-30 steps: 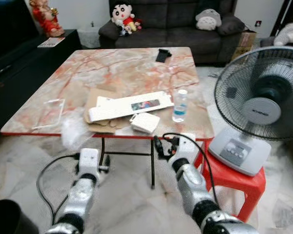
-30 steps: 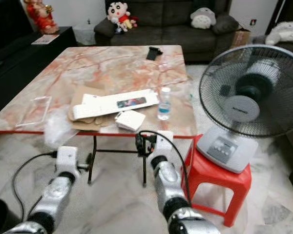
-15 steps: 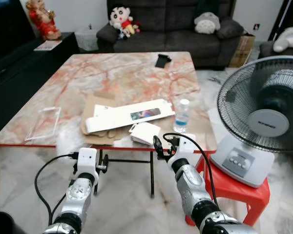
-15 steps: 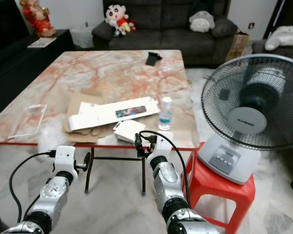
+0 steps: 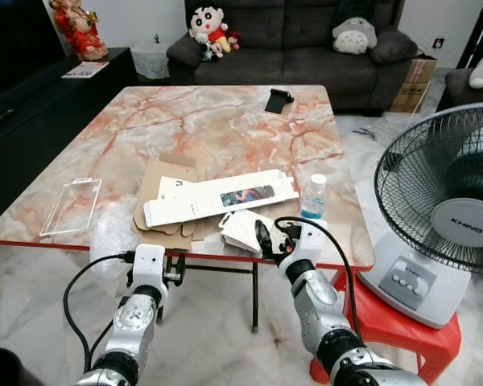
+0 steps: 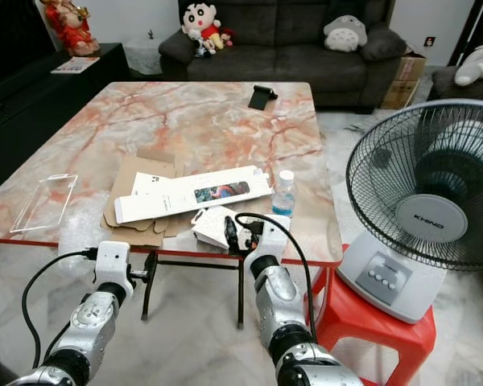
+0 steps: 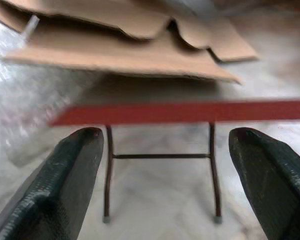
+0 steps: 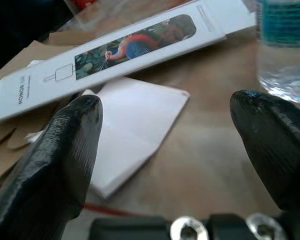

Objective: Picking trash to rubbish bin

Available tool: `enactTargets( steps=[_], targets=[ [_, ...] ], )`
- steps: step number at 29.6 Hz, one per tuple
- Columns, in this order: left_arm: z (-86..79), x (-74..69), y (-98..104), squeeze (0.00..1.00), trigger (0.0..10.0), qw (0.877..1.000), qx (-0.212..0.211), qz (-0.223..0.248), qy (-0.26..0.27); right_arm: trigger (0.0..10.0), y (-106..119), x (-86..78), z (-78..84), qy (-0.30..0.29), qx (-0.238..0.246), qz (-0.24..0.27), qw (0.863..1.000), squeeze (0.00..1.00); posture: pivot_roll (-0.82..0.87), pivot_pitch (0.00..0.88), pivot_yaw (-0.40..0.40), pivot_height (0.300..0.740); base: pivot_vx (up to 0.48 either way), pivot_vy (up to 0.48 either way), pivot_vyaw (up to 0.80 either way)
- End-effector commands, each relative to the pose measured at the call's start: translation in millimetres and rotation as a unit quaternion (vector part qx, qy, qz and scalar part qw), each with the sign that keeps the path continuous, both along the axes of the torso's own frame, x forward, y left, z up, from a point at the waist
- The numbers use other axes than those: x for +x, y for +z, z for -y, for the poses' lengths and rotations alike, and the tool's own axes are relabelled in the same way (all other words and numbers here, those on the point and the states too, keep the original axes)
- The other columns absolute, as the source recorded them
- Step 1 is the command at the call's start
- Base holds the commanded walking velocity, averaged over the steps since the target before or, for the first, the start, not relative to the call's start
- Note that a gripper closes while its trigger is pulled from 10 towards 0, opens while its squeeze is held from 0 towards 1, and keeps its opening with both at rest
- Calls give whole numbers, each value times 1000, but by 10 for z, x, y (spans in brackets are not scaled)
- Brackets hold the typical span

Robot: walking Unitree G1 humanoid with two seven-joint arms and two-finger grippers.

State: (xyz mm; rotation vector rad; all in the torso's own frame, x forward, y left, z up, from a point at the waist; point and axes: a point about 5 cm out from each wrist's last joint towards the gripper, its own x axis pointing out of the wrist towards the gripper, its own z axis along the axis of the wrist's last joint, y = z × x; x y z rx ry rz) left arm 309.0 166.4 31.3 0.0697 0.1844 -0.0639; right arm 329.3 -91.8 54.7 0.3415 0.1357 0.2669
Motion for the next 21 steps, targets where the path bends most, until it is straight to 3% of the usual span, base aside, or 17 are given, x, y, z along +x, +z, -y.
enactTargets(
  steps=[1,9,14,21],
  targets=[
    [-83,-1,2,0,10000,1000,5,-3,9,10000,69,25,-75,13,3,17,1000,0,-28,0,34,740,0,0,0],
    [-45,-20,-29,0,10000,1000,-1,-11,-2,10000,92,28,-72,19,7,28,999,0,-26,0,33,740,0,0,0],
    [7,-77,-137,0,10000,999,-8,-47,-23,10000,153,51,-98,27,8,45,999,0,-26,0,33,740,0,0,0],
    [-67,-149,-246,0,10000,996,2,-85,-17,10000,194,69,-124,35,4,55,998,0,-26,0,33,740,0,0,0]
  ],
)
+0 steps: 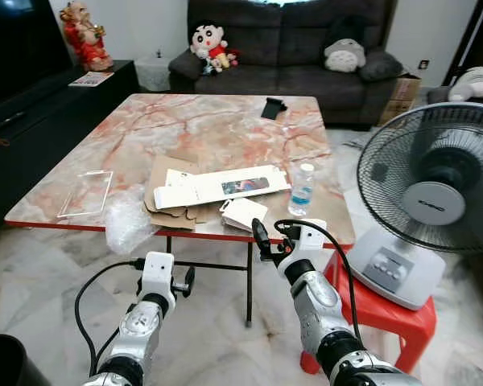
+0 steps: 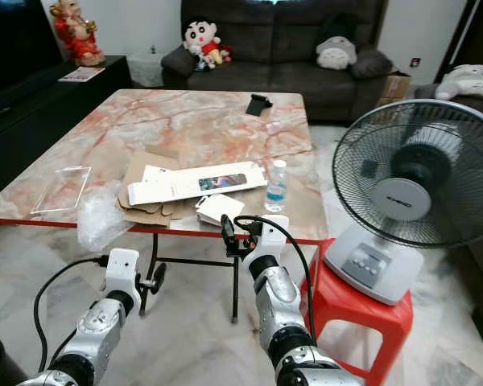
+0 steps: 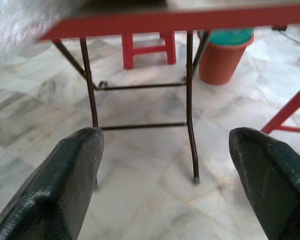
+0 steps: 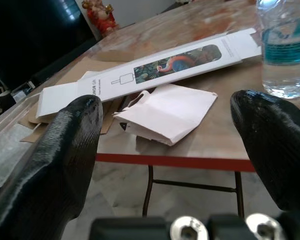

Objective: Picking trash to rubbish bin

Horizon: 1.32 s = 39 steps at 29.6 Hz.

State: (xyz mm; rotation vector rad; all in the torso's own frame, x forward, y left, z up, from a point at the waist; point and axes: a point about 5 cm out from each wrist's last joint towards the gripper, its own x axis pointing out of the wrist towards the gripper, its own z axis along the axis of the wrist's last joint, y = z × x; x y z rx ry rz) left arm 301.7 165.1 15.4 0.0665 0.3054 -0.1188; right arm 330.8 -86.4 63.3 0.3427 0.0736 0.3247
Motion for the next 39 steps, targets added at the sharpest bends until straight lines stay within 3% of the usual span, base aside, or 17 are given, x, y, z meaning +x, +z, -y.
enactTargets(
  steps=[1,3,16,21,39],
  targets=[
    [-82,-79,-92,0,10000,1000,5,-25,8,10000,108,54,-70,12,-3,20,1000,0,-26,0,33,740,0,0,0],
    [-147,-127,-155,0,10000,999,14,-48,15,10000,127,65,-85,17,-5,23,1000,0,-26,0,33,740,0,0,0],
    [-293,-265,-288,0,10000,995,19,-87,41,10000,147,63,-156,31,-22,30,999,0,-24,0,23,740,0,0,0],
    [-326,-304,-324,0,10000,994,24,-98,48,10000,150,58,-161,33,-39,37,998,0,-25,0,23,740,327,0,320],
    [-439,-497,-485,0,10000,986,40,-153,53,10000,164,72,-165,22,-27,32,999,0,-22,0,30,740,360,0,44]
  ],
)
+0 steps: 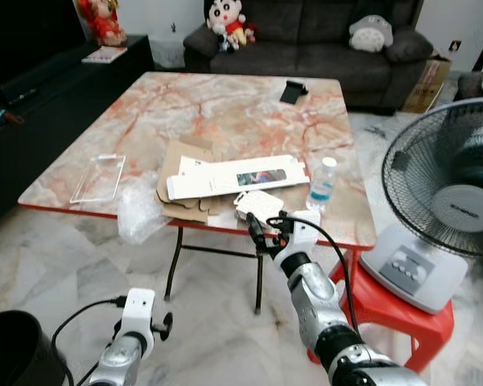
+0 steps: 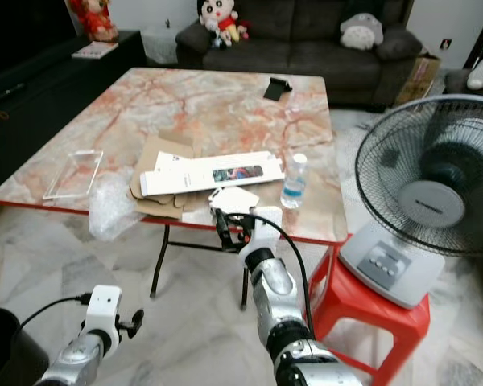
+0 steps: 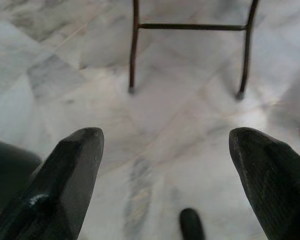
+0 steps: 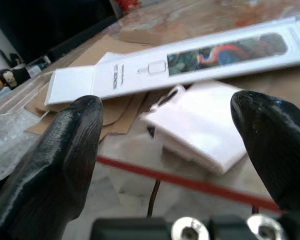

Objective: Picking trash to rubbish bin

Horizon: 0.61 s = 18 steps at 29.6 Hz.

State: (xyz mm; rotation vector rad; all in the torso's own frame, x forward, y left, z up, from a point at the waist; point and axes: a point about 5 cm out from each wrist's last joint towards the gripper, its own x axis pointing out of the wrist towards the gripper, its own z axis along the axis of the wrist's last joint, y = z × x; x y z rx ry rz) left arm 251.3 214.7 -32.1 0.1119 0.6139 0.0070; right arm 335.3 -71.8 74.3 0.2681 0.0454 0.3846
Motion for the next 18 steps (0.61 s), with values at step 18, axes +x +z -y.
enactTargets(
  steps=[18],
  targets=[
    [57,-25,-25,0,10000,1000,-6,0,-10,10000,49,17,-3,-5,10,11,1000,0,-23,0,31,740,273,0,0]
  ],
)
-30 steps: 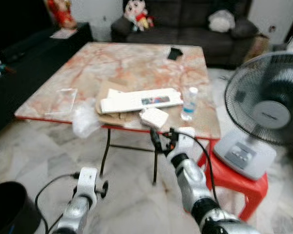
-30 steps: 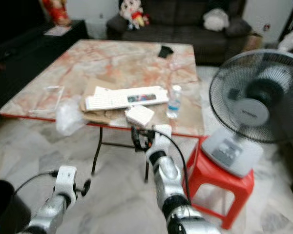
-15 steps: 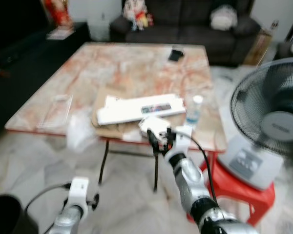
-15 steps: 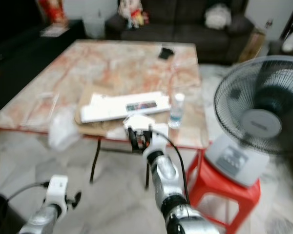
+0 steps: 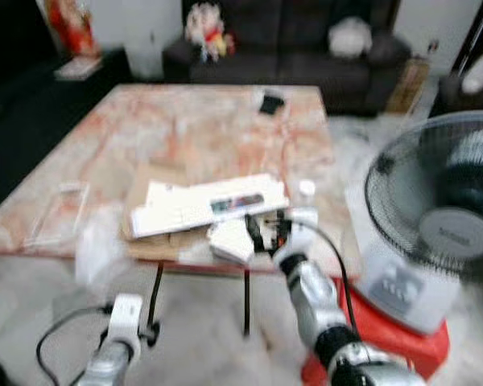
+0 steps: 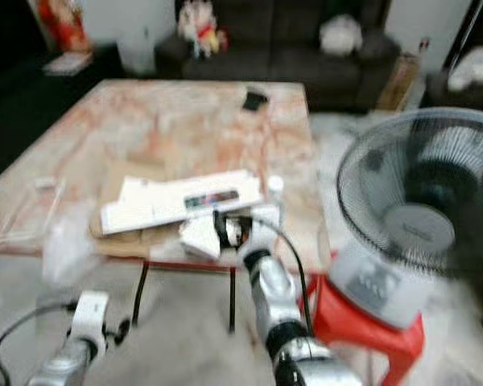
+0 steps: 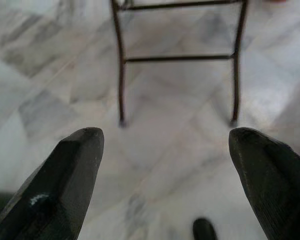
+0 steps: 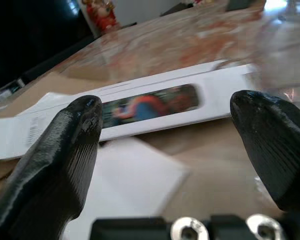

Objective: Picking trash to rubbish bin

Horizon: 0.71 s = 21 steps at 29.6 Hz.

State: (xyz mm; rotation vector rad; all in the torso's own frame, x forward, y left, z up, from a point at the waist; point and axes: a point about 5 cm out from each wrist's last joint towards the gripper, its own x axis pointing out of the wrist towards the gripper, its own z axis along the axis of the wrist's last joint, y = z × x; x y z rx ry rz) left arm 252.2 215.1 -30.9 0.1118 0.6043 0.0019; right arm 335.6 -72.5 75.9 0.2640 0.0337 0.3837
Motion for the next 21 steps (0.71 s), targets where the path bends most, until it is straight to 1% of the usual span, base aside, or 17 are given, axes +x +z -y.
enactTargets(
  steps=[1,8,9,11,16,21],
  targets=[
    [56,-40,-41,0,10000,1000,-5,-5,-7,10000,35,13,-11,-2,10,6,1000,0,-23,0,31,740,0,0,0],
    [47,-53,-48,0,10000,1000,-4,-7,-6,10000,38,11,-10,3,11,8,1000,0,-23,0,30,740,0,0,0],
    [44,-57,-51,0,10000,1000,-4,-8,-5,10000,31,-10,-33,21,10,12,1000,0,-23,0,27,740,0,0,0],
    [38,-67,-58,0,10000,1000,-4,-10,-4,10000,23,-27,-46,31,11,14,999,0,-23,0,27,740,0,0,0],
    [38,-78,-65,0,10000,1000,-4,-11,-4,10000,22,-33,-53,34,13,14,999,0,-26,0,27,740,0,0,0],
    [35,-80,-65,0,10000,1000,-4,-11,-3,10000,30,-44,-103,46,14,17,999,0,-25,0,27,740,0,0,0]
  ],
)
